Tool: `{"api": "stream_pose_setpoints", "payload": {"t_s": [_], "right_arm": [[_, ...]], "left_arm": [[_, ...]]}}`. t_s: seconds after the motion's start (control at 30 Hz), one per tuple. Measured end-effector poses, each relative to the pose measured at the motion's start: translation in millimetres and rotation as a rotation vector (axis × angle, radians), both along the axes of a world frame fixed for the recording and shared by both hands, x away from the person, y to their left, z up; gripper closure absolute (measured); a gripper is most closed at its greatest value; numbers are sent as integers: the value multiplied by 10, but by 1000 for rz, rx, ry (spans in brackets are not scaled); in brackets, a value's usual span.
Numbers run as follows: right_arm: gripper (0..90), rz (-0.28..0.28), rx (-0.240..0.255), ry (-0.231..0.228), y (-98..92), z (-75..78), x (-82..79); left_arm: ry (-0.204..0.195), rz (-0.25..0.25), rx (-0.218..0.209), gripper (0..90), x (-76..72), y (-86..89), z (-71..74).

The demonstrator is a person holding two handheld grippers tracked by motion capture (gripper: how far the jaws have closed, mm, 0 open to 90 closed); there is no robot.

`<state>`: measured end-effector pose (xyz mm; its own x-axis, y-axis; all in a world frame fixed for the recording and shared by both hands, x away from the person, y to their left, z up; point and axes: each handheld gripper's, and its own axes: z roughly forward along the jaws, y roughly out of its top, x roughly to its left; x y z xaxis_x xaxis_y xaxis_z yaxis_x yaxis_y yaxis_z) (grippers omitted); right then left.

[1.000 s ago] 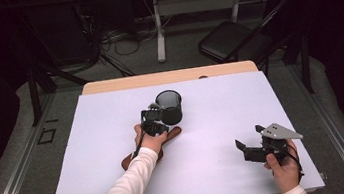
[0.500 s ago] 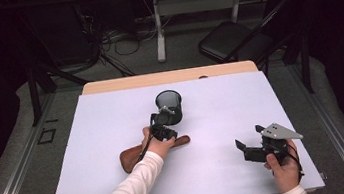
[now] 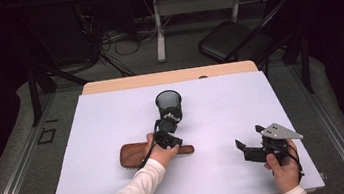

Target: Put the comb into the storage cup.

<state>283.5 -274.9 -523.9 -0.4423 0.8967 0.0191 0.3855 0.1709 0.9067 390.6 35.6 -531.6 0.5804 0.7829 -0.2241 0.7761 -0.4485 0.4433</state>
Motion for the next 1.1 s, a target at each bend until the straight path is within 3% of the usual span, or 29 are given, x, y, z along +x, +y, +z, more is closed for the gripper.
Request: {"api": "stream_pose_setpoints", "payload": {"t_s": [0.63,1.1], "right_arm": [[107,1,-1,3,6,-1,-4],[107,-4,-1,3,-2,-1,-4]], "left_arm": [[-4,-55,-34,900,-286,109,-18],[-21,-97,-23,900,-504,211,-7]]}}
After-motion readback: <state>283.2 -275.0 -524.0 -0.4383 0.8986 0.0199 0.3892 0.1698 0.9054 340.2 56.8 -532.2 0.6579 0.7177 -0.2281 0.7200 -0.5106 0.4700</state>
